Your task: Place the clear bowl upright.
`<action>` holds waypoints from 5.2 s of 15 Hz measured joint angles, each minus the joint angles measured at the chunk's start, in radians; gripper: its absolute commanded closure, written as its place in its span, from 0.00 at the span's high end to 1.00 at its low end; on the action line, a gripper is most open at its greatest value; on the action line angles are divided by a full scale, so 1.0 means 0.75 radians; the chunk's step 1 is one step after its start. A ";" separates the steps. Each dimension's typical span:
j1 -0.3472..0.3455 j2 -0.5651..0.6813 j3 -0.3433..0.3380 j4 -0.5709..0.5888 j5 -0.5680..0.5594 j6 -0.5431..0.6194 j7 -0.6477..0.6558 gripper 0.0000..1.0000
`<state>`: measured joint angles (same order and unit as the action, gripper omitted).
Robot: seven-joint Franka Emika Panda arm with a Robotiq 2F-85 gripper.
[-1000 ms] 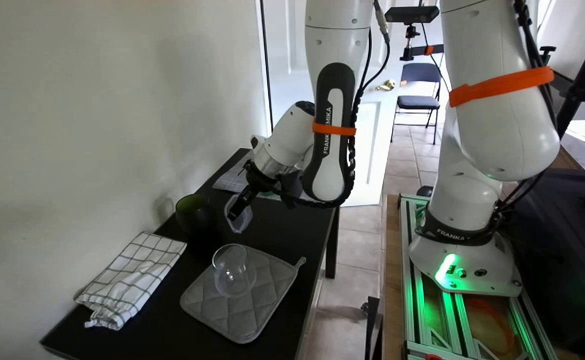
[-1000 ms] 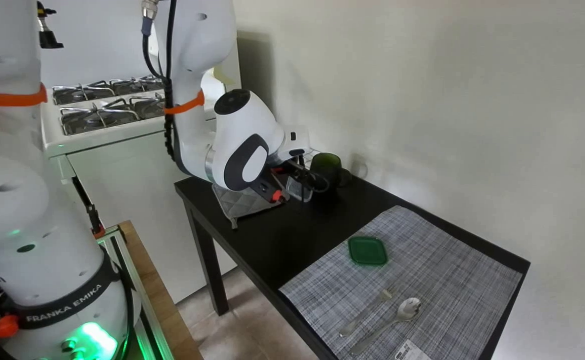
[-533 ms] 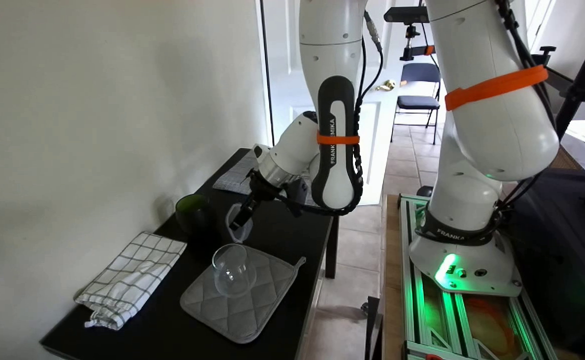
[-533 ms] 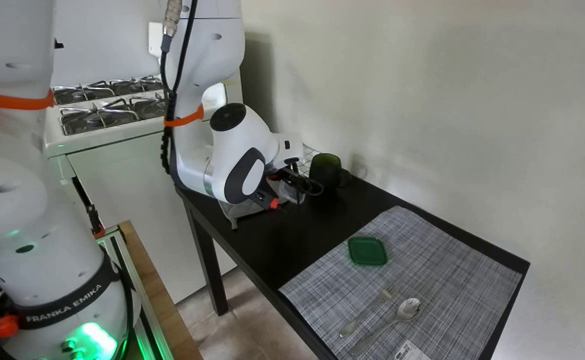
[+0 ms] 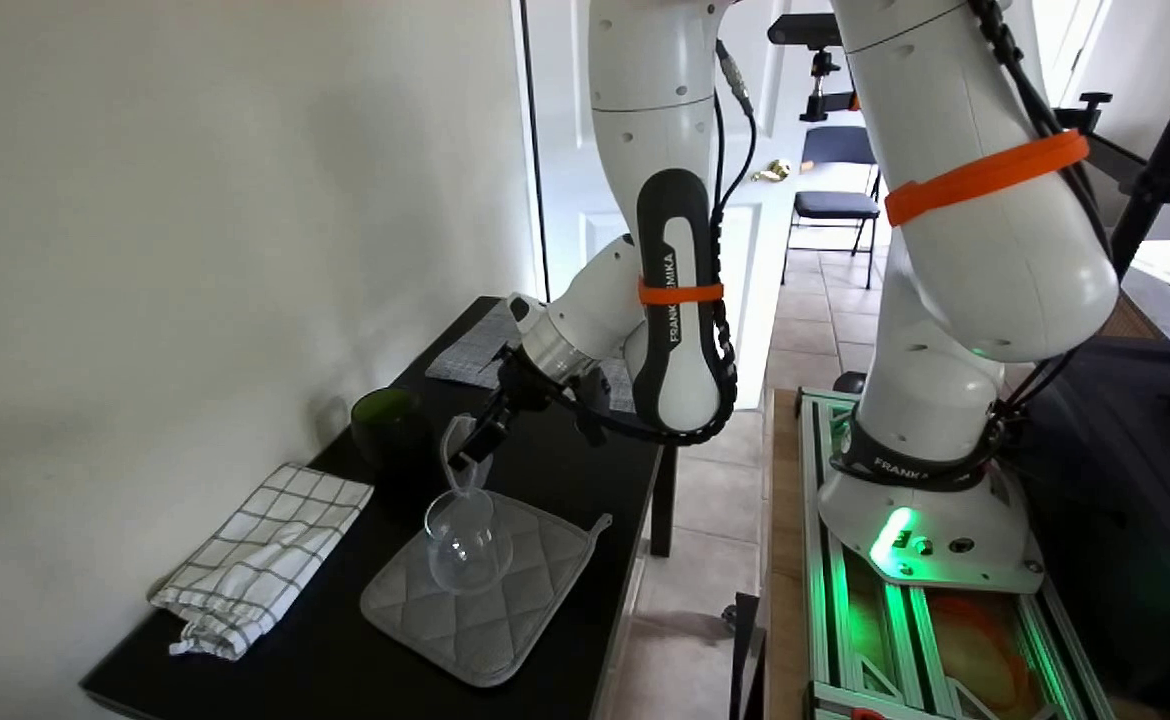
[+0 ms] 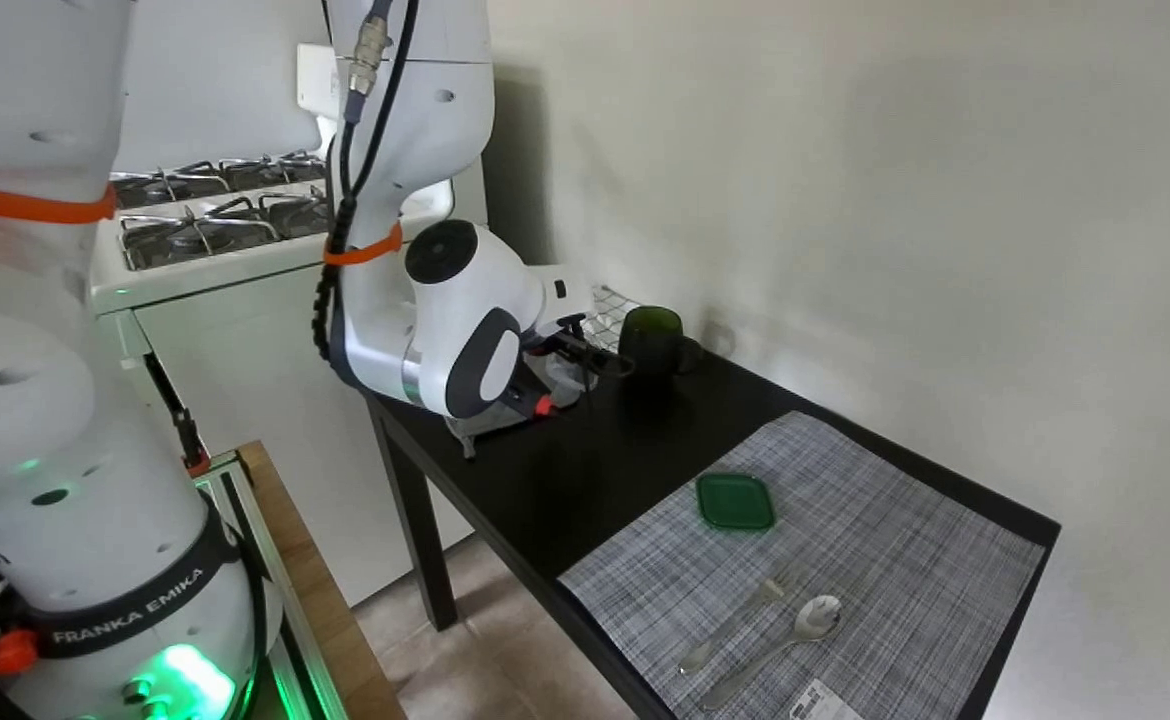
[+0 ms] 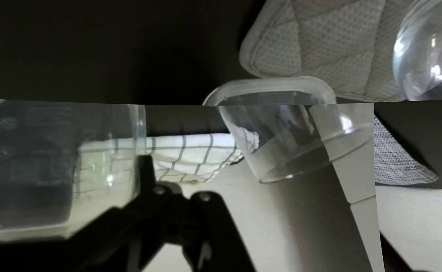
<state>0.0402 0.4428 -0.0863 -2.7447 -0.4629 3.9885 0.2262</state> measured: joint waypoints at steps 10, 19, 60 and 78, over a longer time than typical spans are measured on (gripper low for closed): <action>-0.003 0.071 0.019 0.000 -0.050 0.015 -0.023 0.60; -0.012 0.062 -0.009 0.004 -0.159 -0.073 -0.014 1.00; -1.076 -0.227 1.033 0.005 -0.182 -1.383 0.143 1.00; -1.664 -0.461 1.728 0.094 0.353 -1.625 -0.193 1.00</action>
<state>-1.2075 0.0969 1.2096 -2.6742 -0.1982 2.7695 0.0817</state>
